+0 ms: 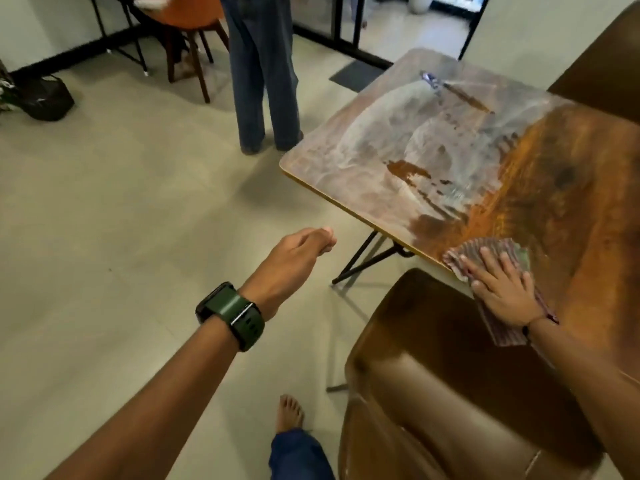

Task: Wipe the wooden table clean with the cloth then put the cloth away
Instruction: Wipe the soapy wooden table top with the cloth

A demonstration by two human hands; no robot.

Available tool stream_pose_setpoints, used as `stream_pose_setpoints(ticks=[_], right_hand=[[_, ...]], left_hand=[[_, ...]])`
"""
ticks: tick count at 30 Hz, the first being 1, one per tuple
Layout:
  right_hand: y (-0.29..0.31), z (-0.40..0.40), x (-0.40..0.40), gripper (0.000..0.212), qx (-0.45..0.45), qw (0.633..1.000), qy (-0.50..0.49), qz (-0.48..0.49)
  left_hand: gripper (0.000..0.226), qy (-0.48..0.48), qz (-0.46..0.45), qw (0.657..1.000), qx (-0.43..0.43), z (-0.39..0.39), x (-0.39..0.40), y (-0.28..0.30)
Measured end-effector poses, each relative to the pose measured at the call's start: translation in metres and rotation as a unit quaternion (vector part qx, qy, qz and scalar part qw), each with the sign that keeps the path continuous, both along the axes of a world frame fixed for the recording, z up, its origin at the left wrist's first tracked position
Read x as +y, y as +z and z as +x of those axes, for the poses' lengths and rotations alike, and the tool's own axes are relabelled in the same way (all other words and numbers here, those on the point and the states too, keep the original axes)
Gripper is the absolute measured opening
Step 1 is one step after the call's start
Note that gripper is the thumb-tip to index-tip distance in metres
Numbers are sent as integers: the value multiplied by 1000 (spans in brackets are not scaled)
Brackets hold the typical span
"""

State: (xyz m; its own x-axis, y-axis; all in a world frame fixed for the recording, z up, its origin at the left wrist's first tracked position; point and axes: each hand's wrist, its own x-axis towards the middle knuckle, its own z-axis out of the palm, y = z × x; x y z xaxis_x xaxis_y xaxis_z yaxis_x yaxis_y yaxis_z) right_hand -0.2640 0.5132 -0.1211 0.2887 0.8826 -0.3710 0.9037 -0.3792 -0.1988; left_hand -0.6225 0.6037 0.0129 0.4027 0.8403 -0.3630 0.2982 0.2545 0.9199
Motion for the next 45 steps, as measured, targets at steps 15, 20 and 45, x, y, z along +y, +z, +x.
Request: stream_pose_setpoints(ticks=[15,20,45], right_hand=[[-13,-122,205,78,-10,980,193,35],[-14,-159,267,60,-44,965,252,54],[-3,-150,204,59,-79,994,75,-25]], left_hand=[[24,-59,-14,998,14,13,161,-40],[33,2,26,999,27,3,238,-62],[44,-50,-39,998,-11,-1,341,-107]])
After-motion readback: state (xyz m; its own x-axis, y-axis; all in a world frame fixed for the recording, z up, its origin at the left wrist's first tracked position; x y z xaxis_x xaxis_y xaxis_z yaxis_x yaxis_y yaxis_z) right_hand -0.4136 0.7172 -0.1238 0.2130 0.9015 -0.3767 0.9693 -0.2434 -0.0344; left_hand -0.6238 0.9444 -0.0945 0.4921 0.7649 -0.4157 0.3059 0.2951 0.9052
